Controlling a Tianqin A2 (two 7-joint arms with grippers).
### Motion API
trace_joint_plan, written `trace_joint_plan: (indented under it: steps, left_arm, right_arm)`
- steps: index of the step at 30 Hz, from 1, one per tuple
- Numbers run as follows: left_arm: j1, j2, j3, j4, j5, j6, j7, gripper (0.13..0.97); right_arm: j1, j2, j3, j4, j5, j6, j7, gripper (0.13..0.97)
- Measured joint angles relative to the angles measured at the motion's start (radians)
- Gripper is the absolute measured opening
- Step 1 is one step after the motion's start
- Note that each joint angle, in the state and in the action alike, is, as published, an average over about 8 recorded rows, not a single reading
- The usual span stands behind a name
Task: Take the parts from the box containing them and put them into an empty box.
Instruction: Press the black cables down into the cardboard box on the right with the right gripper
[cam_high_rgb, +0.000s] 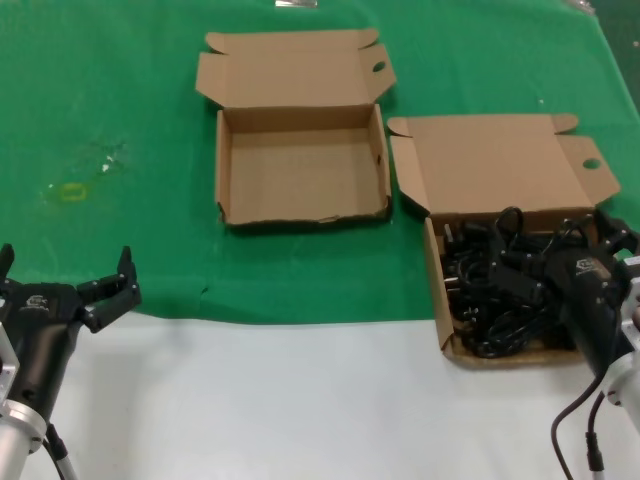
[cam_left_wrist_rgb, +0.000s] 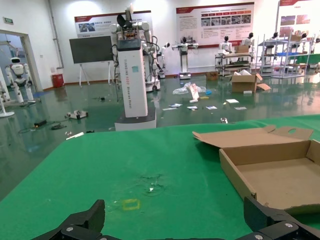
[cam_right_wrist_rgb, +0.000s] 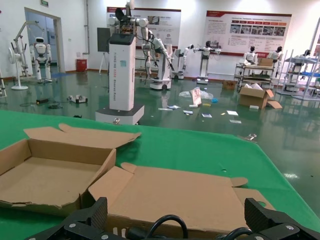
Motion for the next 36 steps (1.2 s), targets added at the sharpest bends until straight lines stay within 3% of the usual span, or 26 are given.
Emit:
trace_joint_plan:
  steps: [33,36]
  left_arm:
    - [0.0,0.0,0.0,0.0,0.0,0.0,0.0,0.95]
    - [0.0,0.0,0.0,0.0,0.0,0.0,0.0,0.919]
  right_arm:
    - [0.0,0.0,0.0,0.0,0.0,0.0,0.0,0.966]
    - [0.002,0.004,-0.004,-0.001,0.001,0.001,0.001,0.966]
